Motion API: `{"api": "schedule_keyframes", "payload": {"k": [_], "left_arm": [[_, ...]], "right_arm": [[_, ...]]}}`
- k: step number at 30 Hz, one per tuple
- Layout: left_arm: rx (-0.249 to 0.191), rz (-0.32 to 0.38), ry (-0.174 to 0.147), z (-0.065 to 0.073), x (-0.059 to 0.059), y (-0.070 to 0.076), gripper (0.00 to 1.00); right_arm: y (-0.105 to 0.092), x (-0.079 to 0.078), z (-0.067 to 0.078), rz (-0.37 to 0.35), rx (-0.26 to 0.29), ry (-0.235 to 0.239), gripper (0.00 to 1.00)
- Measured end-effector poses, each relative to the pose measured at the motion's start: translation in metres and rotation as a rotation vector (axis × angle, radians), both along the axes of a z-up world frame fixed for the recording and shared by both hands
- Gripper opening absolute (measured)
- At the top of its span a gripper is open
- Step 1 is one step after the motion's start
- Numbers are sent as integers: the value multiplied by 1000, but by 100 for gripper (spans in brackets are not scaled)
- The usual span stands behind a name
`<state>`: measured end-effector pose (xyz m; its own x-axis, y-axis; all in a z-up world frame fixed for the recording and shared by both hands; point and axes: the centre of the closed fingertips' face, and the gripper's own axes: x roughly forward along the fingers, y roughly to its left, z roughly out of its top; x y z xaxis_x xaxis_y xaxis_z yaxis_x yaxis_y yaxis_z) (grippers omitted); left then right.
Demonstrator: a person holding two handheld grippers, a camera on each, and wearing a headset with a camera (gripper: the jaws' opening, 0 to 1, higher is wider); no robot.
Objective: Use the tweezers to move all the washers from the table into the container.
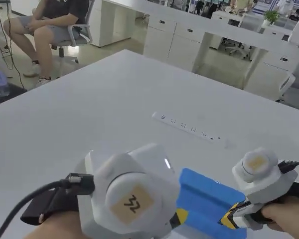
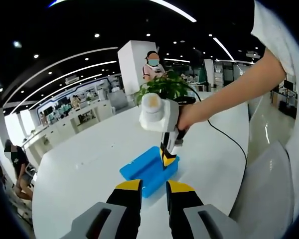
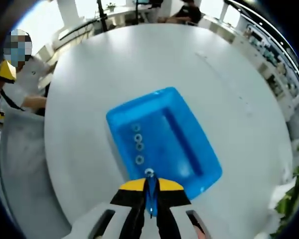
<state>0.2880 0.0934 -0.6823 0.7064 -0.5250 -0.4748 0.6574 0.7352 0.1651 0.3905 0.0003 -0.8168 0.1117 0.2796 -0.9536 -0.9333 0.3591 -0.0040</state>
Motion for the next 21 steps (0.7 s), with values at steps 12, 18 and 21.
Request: {"api": "schedule_keyframes", "payload": {"k": [12, 18, 21], "left_arm": [[-34, 1, -1, 2, 0, 2, 20], [-38, -13, -24, 11, 7, -2, 20], [-41, -24, -49, 20, 12, -6, 18]], "right_arm": [[-1, -1, 2, 4, -10, 25, 4], [-2, 4, 23, 3, 10, -11, 4], [0, 4, 39, 10, 37, -31, 4]]}}
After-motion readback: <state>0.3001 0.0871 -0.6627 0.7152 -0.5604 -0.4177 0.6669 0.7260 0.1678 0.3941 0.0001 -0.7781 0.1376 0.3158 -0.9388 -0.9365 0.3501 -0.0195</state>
